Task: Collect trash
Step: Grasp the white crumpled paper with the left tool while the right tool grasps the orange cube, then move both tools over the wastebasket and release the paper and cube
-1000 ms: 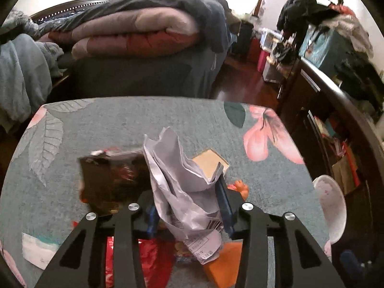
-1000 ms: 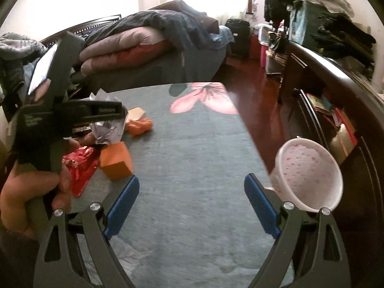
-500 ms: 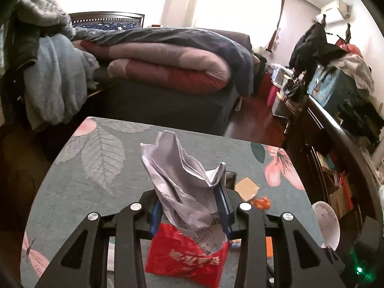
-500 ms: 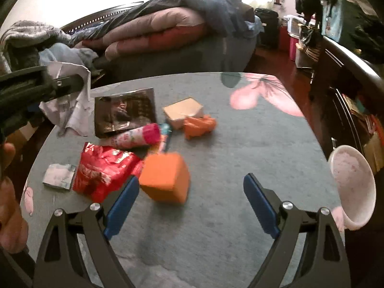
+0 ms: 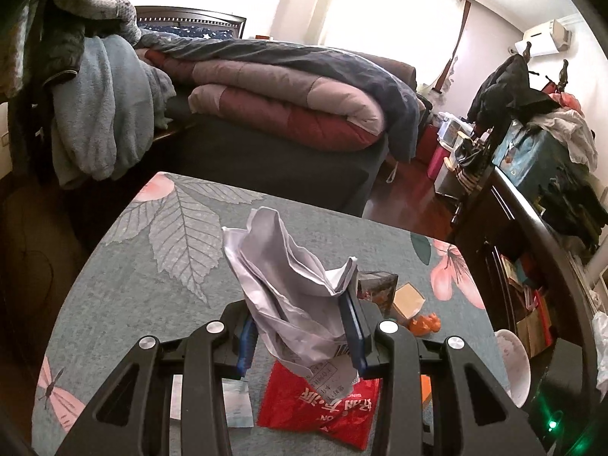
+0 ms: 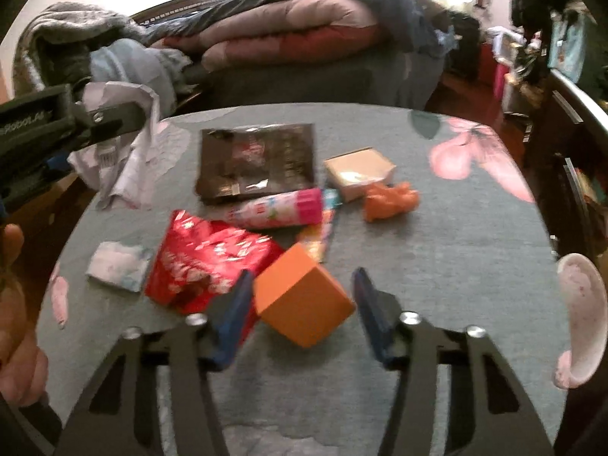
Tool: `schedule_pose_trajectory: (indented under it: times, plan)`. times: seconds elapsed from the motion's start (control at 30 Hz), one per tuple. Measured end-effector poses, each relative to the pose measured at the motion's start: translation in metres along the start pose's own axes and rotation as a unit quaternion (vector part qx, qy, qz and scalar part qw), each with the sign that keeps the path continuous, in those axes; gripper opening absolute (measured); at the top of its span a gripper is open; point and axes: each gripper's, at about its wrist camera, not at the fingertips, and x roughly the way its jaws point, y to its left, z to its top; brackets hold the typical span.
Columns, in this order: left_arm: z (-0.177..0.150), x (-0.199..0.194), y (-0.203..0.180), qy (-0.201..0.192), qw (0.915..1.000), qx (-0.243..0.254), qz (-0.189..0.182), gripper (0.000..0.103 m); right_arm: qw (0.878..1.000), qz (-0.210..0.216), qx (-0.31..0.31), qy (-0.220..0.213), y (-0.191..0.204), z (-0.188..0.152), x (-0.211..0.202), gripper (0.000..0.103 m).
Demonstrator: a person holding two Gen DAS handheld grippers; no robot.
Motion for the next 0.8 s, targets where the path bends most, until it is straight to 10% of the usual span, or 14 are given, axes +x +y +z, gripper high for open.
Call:
schedule_pose_trajectory:
  times: [0.8]
  plan:
    - [-0.009,-0.040,-0.060,-0.017,0.9979,0.054,-0.032,0.039,0.997,-0.035,0.051,-0.055,-0.053,-0.034,-0.072,0.052]
